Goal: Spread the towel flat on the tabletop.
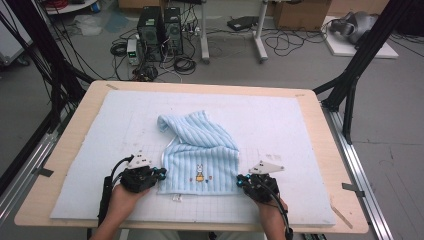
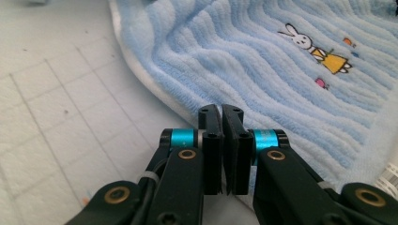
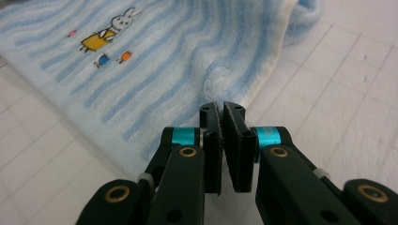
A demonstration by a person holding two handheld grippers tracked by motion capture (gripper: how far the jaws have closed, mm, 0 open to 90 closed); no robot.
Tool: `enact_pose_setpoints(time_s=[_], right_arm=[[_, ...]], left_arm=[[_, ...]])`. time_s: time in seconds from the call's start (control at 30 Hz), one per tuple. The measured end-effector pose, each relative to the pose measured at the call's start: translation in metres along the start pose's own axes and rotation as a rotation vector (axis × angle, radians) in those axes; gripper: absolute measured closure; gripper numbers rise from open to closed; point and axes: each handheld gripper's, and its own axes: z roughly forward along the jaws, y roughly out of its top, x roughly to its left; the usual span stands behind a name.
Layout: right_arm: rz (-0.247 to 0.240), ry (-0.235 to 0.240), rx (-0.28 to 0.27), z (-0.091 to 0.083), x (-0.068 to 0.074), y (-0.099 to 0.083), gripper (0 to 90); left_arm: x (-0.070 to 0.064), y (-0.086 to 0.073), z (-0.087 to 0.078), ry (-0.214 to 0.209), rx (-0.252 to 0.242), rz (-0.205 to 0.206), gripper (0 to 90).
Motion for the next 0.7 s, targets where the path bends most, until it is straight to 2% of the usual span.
enact_pose_setpoints(time_s=[0.1, 0.2, 0.3, 0.47, 0.5, 0.53, 0.57, 0.6, 0.63, 0.67, 0.7], right_arm=[[-0.013, 0.009, 0.002, -0.011, 0.003, -0.009, 86.2], [-0.015, 0.028, -0.004, -0.021, 0.006, -0.019, 86.2], [-0.029, 0.041, 0.003, -0.032, 0.014, -0.029, 86.2], [-0.031, 0.059, 0.02, -0.042, 0.022, -0.036, 86.1], [-0.032, 0.06, 0.014, -0.043, 0.023, -0.036, 85.7], [-0.032, 0.059, 0.005, -0.044, 0.023, -0.035, 82.2], [0.001, 0.05, -0.037, -0.044, 0.019, -0.029, 71.4], [0.001, 0.05, -0.037, -0.044, 0.019, -0.029, 71.4], [0.017, 0.041, -0.057, -0.043, 0.016, -0.025, 66.5], [0.048, 0.004, -0.104, -0.038, 0.008, -0.014, 61.7], [0.048, 0.004, -0.104, -0.038, 0.008, -0.014, 61.7]], left_arm=[[-0.007, -0.007, -0.007, -0.046, 0.005, -0.015, 87.1], [-0.017, -0.017, -0.015, -0.078, 0.001, 0.005, 87.1], [-0.024, -0.024, -0.022, -0.105, -0.005, 0.005, 87.1], [-0.027, -0.028, -0.03, -0.184, 0.024, 0.016, 86.6], [-0.027, -0.027, -0.031, -0.186, 0.01, 0.017, 85.4], [-0.026, -0.026, -0.033, -0.182, -0.008, 0.015, 80.0], [-0.025, -0.024, -0.033, -0.165, -0.029, 0.003, 60.8], [-0.023, -0.022, -0.034, -0.151, -0.047, -0.004, 60.8], [-0.019, -0.019, -0.034, -0.123, -0.08, -0.007, 55.6], [-0.016, -0.016, -0.033, -0.099, -0.106, -0.023, 48.3], [-0.012, -0.013, -0.032, -0.086, -0.12, -0.042, 48.3]])
